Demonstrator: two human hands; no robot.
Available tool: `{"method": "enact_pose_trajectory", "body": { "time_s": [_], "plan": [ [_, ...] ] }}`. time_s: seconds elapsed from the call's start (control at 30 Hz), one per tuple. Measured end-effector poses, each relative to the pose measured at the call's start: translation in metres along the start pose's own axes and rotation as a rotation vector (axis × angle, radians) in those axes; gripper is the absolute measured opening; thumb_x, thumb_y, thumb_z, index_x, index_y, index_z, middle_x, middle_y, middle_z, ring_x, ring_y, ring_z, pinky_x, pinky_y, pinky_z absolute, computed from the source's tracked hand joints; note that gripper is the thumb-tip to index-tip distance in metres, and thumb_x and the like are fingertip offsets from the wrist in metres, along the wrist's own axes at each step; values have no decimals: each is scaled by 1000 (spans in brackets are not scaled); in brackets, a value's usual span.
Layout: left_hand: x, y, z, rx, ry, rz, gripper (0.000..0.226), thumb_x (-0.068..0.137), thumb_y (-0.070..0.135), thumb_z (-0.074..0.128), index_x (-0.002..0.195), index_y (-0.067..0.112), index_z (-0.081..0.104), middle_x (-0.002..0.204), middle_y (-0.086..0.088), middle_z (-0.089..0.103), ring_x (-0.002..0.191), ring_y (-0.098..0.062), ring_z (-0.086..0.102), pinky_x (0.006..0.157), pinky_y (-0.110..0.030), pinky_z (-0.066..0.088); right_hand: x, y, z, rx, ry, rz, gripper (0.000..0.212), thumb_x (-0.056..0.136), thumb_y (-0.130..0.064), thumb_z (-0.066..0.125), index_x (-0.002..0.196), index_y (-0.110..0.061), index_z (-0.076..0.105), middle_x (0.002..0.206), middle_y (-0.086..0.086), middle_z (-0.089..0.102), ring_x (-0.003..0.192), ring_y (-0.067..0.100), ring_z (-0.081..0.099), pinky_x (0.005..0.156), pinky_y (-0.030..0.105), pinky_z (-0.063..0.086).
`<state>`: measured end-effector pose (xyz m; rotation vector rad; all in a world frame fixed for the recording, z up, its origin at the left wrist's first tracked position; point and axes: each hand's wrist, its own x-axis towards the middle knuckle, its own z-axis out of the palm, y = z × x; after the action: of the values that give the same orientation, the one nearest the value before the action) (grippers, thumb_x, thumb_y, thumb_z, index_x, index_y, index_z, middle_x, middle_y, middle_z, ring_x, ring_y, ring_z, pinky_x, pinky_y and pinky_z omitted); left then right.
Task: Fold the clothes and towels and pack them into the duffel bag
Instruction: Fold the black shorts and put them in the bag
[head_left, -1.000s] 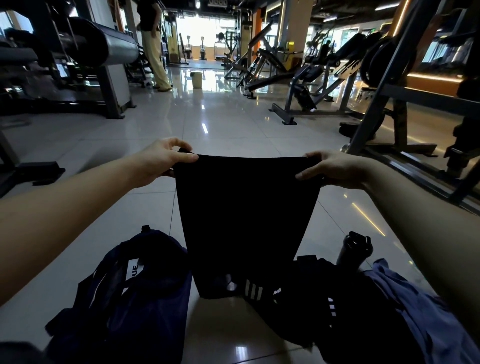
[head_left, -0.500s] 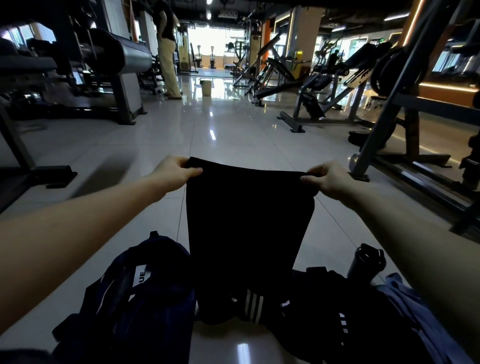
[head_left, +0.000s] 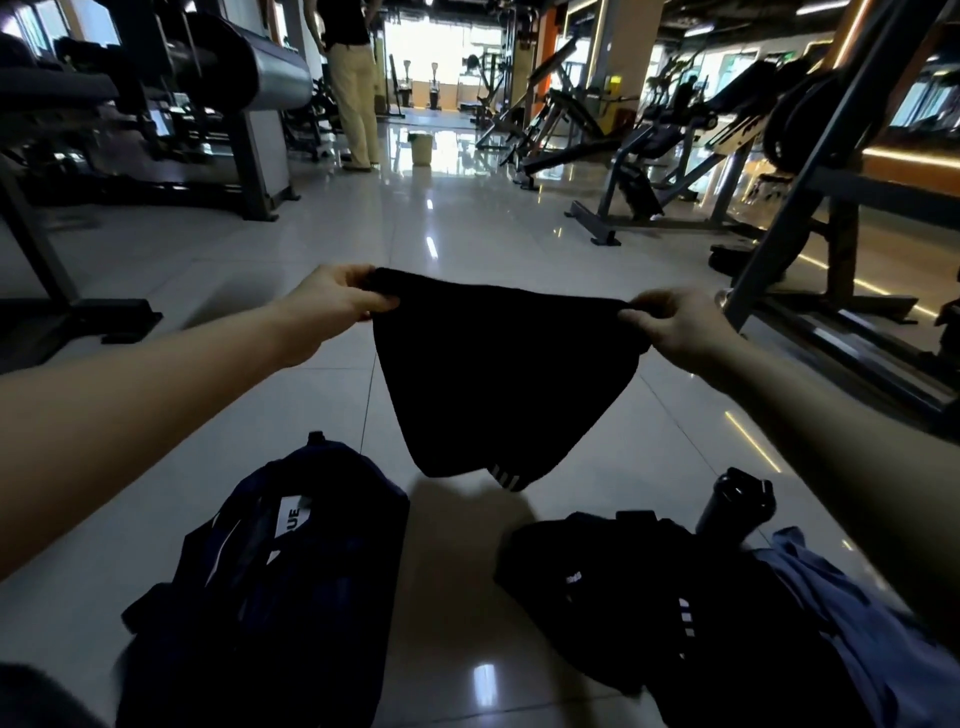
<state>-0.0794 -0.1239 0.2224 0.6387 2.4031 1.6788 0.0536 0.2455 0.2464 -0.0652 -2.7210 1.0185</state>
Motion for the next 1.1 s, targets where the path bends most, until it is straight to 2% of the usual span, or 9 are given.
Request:
{"method": "enact_pose_trajectory", "body": {
  "time_s": [0.17,0.3,0.43,0.57,0.67,0.87,0.93,1.0,1.1],
  "plan": [
    [-57,-49,22,282,-236,-232,20,79,1,73,92,16,74,94,-9,74,91,-20,69,91,-34,52,-39,24,32,-157,-412,82,15,95,-16,68,100,-4,76,98,16,74,86,17,65,84,36,52],
    [-99,-87,47,461,-438,-346,19,78,-2,70,87,15,70,84,-7,72,75,-15,67,71,-29,54,-79,46,81,-363,-709,65,6,93,-20,71,90,-16,74,80,-4,71,69,6,60,70,24,48],
    [-136,-117,75,526,-669,-368,17,82,1,71,81,17,66,70,10,64,64,-2,58,61,-18,46,-127,66,125,-393,-899,89,18,90,-18,73,86,-1,68,75,-1,58,67,11,51,62,28,40],
    [-180,-161,103,561,-922,-449,25,84,-2,70,80,20,59,73,9,60,67,-3,55,65,-17,44,-179,78,156,-434,-1145,145,9,92,-12,65,98,-8,71,96,5,70,84,15,62,75,33,54],
    [-219,-185,122,603,-1110,-495,27,82,3,71,83,25,56,79,9,59,73,-7,53,69,-23,45,-221,86,180,-434,-1262,199,19,92,-7,61,110,-7,69,109,8,69,99,23,66,81,35,55],
    [-273,-200,159,474,-1322,-582,25,90,3,69,112,15,70,97,3,68,91,-13,62,88,-32,51,-277,92,202,-284,-1446,324,25,95,10,45,106,-8,59,80,2,57,61,7,54,49,13,46],
    [-279,-204,156,366,-1467,-695,26,94,-3,62,106,17,74,98,0,72,94,-15,65,96,-39,50,-287,97,204,-158,-1568,428,31,95,13,43,107,-11,59,84,3,61,71,11,60,66,22,57],
    [-277,-208,143,261,-1578,-804,37,95,-8,56,98,22,78,95,2,75,93,-14,69,99,-41,50,-291,99,205,-7,-1753,502,27,97,10,50,98,-12,66,91,7,67,87,21,65,92,43,56],
    [-261,-211,123,155,-1519,-880,31,90,-3,60,102,16,81,103,-7,76,102,-26,68,105,-46,49,-282,105,201,129,-1930,498,20,97,3,56,93,-10,70,90,8,70,88,22,67,96,45,53]
  ]
}}
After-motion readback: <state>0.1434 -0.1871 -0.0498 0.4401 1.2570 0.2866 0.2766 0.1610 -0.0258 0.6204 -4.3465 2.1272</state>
